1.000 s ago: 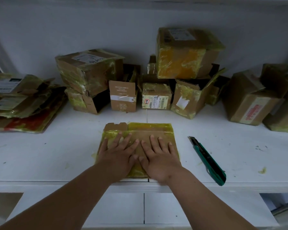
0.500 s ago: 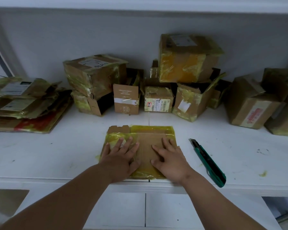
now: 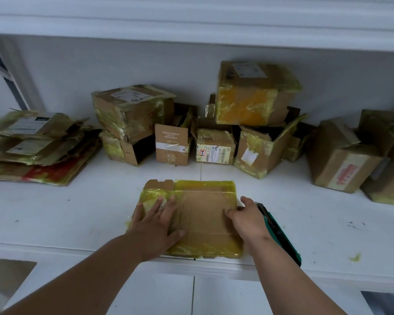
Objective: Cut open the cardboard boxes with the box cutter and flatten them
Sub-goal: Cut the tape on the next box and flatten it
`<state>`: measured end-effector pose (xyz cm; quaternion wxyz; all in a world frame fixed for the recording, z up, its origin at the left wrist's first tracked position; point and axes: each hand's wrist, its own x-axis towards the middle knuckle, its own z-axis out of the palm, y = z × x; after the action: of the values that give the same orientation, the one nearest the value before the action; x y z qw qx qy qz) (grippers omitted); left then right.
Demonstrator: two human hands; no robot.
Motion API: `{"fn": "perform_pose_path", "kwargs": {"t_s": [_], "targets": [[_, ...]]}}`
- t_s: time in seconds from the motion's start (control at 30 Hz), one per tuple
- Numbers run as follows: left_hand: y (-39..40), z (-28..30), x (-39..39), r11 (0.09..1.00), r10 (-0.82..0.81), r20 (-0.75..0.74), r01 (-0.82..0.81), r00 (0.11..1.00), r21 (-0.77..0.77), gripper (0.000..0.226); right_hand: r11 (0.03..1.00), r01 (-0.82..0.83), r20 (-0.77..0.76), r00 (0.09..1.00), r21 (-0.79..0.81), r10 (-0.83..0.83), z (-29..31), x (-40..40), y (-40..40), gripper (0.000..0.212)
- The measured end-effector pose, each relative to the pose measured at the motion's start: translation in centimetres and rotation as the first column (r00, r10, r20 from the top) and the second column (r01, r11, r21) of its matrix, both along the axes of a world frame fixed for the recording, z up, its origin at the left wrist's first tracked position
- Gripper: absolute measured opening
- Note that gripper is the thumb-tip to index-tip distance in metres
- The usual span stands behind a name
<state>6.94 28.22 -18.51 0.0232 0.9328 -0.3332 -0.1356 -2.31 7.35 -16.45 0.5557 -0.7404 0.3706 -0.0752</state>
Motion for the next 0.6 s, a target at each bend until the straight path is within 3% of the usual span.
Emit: {"fn": "perform_pose_path", "kwargs": {"t_s": [0.07, 0.2, 0.37, 0.6], "targets": [[0.0, 0.2, -0.3, 1.000, 0.018, -0.009, -0.018, 1.000, -0.003, 0.075, 1.000, 0.003, -0.025, 1.000, 0.018, -0.003, 0.0, 0.2, -0.1, 0.061], [0.3, 1.1, -0.5, 1.000, 0.018, 0.005, -0.018, 1.000, 0.005, 0.069, 0.991, 0.012, 0.042, 0.999, 0.135, -0.018, 0.0, 0.4, -0.4, 0.032], [1.4, 1.8, -0.6, 0.993, 0.069, 0.005, -0.068, 0.998, -0.094, 0.054, 0.925, 0.026, 0.175, 0.980, 0.380, -0.099, -0.6, 0.4, -0.2, 0.033], [4.3, 2.3, -0.6, 0.884, 0.335, 0.023, -0.306, 0.942, -0.354, 0.048, 0.865, 0.068, 0.244, 0.946, 0.496, -0.214, -0.4, 0.7, 0.7, 0.033]]}}
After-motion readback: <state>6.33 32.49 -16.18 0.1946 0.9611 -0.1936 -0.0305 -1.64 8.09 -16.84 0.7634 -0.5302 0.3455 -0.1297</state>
